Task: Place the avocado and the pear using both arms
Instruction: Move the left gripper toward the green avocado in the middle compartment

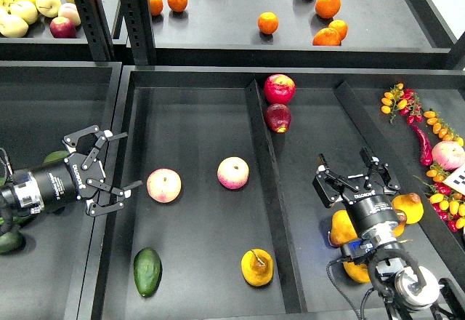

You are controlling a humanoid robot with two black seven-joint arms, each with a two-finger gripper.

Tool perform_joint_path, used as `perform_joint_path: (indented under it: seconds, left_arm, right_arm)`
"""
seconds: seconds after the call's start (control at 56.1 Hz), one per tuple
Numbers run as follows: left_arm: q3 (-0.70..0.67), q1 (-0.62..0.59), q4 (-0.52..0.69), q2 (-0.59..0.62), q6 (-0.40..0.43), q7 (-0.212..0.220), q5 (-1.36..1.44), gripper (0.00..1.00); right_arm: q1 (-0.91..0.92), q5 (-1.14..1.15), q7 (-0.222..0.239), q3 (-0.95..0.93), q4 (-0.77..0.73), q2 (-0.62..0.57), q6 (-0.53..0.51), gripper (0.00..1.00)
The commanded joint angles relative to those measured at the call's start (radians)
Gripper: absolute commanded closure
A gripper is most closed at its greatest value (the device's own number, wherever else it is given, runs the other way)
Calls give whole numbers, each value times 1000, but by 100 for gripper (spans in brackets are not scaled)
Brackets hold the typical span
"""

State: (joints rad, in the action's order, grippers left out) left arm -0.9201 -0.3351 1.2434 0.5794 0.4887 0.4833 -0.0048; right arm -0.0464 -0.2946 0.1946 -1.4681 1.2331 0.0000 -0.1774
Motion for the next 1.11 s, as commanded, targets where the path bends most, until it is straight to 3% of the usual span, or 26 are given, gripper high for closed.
perform_joint_path:
  seconds: [0.0, 0.303, 0.731, 1.088]
  left_arm:
    - [93, -67, -5, 62, 0, 5, 75, 0]
    - [216, -163, 11, 122, 0, 5, 250, 0]
    - [673, -532, 16, 97, 0, 5, 402, 0]
    - [845, -556, 13, 17, 0, 5, 506, 0]
  right_arm:
    - [-1, 0, 0, 3, -1, 0, 9, 0]
    - [-4, 0, 0, 12, -3, 0, 12, 0]
    - [-3, 2, 0, 11, -14, 0, 85, 0]
    - [0, 0, 0, 11, -24, 0, 95, 0]
